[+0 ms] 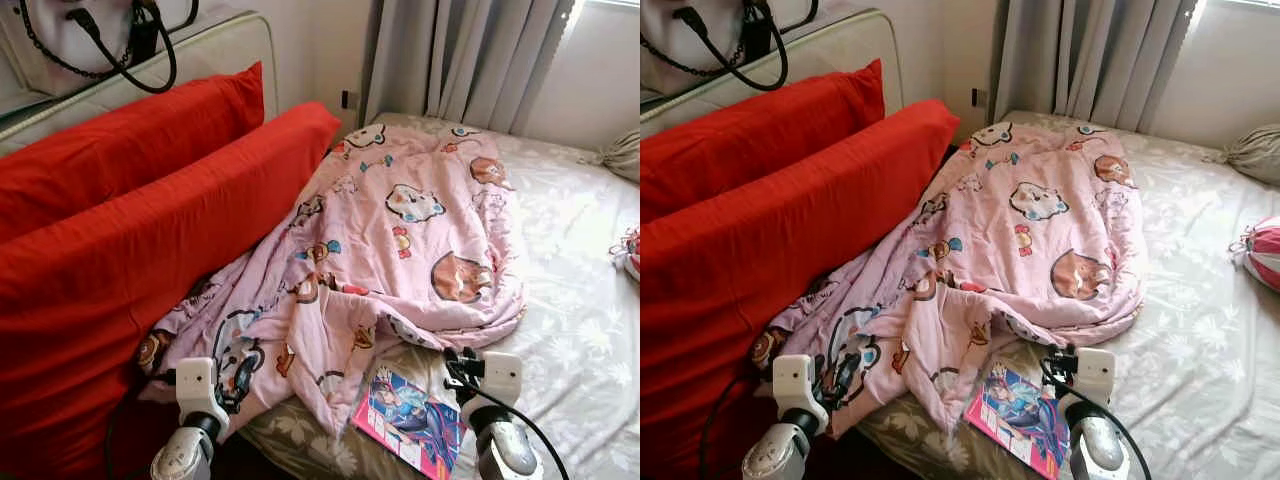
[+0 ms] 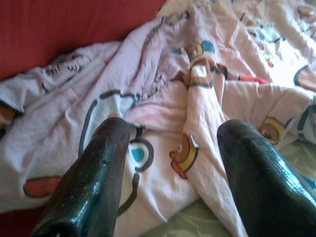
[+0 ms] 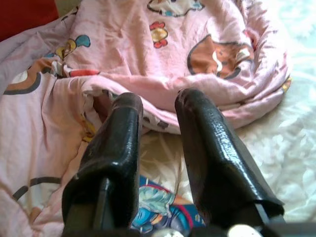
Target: Clean up the room
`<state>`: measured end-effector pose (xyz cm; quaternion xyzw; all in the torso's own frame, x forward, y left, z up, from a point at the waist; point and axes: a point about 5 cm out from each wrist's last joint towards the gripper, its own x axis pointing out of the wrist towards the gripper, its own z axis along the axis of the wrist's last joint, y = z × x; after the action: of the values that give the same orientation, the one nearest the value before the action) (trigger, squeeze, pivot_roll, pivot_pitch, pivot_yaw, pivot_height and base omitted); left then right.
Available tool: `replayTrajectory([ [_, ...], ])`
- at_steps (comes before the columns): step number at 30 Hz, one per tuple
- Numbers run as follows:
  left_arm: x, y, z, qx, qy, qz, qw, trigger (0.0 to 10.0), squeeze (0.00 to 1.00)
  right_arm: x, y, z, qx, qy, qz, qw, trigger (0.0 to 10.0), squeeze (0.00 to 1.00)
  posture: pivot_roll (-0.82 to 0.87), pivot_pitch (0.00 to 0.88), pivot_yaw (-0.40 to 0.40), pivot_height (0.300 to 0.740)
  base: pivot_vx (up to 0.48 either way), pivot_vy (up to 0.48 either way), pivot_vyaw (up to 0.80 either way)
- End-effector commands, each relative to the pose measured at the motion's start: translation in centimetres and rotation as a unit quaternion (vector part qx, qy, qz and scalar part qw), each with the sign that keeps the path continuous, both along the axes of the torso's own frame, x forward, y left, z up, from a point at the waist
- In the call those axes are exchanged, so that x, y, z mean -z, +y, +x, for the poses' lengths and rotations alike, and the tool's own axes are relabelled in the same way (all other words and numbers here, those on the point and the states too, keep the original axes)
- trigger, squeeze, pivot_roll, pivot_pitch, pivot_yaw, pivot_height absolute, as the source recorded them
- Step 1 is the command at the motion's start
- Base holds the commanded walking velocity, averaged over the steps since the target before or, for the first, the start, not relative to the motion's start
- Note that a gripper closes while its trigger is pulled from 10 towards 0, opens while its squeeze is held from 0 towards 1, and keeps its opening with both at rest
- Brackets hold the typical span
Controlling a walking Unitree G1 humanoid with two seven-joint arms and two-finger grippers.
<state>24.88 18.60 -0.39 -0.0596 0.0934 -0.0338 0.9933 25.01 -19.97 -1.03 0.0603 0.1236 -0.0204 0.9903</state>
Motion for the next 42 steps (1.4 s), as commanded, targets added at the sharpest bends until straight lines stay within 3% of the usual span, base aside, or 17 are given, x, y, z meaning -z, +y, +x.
replayTrajectory([
  [1, -0.2, -0.1, 0.0, 0.003, -0.009, -0.005, 1.000, 10.0, 0.00, -0.4, -0.5, 0.4, 0.023, -0.010, 0.001, 1.000, 10.0, 0.00, 0.06, 0.014, -0.028, 0.740, 0.000, 0.000, 0.00],
  [6, -1.9, -0.5, 0.9, 0.008, -0.047, -0.008, 0.999, 10.0, 0.00, -1.3, 0.2, 0.9, 0.031, -0.037, -0.001, 0.999, 10.0, 0.00, 0.06, 0.000, -0.026, 0.740, 0.000, 0.000, 0.00],
  [9, -2.3, -0.2, 0.7, 0.010, -0.056, -0.007, 0.998, 10.0, 0.00, -1.4, 0.3, 0.7, 0.034, -0.045, 0.005, 0.998, 10.0, 0.00, 0.06, 0.000, -0.028, 0.740, 0.000, 0.000, 0.00],
  [13, -2.4, -0.2, 0.5, 0.009, -0.057, -0.009, 0.998, 10.0, 0.00, -0.9, 0.7, 0.1, 0.004, -0.039, -0.003, 0.999, 10.0, 0.00, 0.06, 0.000, -0.032, 0.740, 0.000, 0.000, 0.00],
  [15, -2.3, -0.4, 0.4, 0.013, -0.055, -0.006, 0.998, 10.0, 0.00, -0.7, 0.4, -0.2, 0.016, -0.032, -0.002, 0.999, 10.0, 0.00, 0.07, 0.000, -0.035, 0.740, 0.000, 0.000, 0.00],
  [23, -2.6, -0.3, 0.6, 0.009, -0.055, -0.011, 0.998, 10.0, 0.00, -1.1, -0.1, 0.2, 0.032, -0.036, -0.003, 0.999, 10.0, 0.00, 0.07, 0.000, -0.034, 0.740, 0.000, 0.000, 0.00],
  [32, -3.2, -0.6, 1.1, 0.017, -0.061, -0.011, 0.998, 10.0, 0.00, -0.7, 0.7, 0.5, 0.030, -0.017, 0.001, 0.999, 10.0, 0.00, 0.06, 0.000, -0.029, 0.740, 0.000, 0.000, 0.00],
  [38, -3.9, -0.5, 1.6, 0.016, -0.070, -0.010, 0.997, 10.0, 0.00, -0.7, 0.9, 0.8, 0.021, -0.009, -0.005, 1.000, 10.0, 0.00, 0.06, 0.000, -0.034, 0.691, 0.000, 0.000, 0.00],
  [42, -4.1, -0.5, 1.7, 0.017, -0.071, -0.009, 0.997, 10.0, 0.00, -1.1, 0.8, 1.0, 0.026, -0.021, 0.002, 0.999, 10.0, 0.00, 0.06, 0.019, -0.032, 0.681, 0.000, 0.000, 0.00],
])
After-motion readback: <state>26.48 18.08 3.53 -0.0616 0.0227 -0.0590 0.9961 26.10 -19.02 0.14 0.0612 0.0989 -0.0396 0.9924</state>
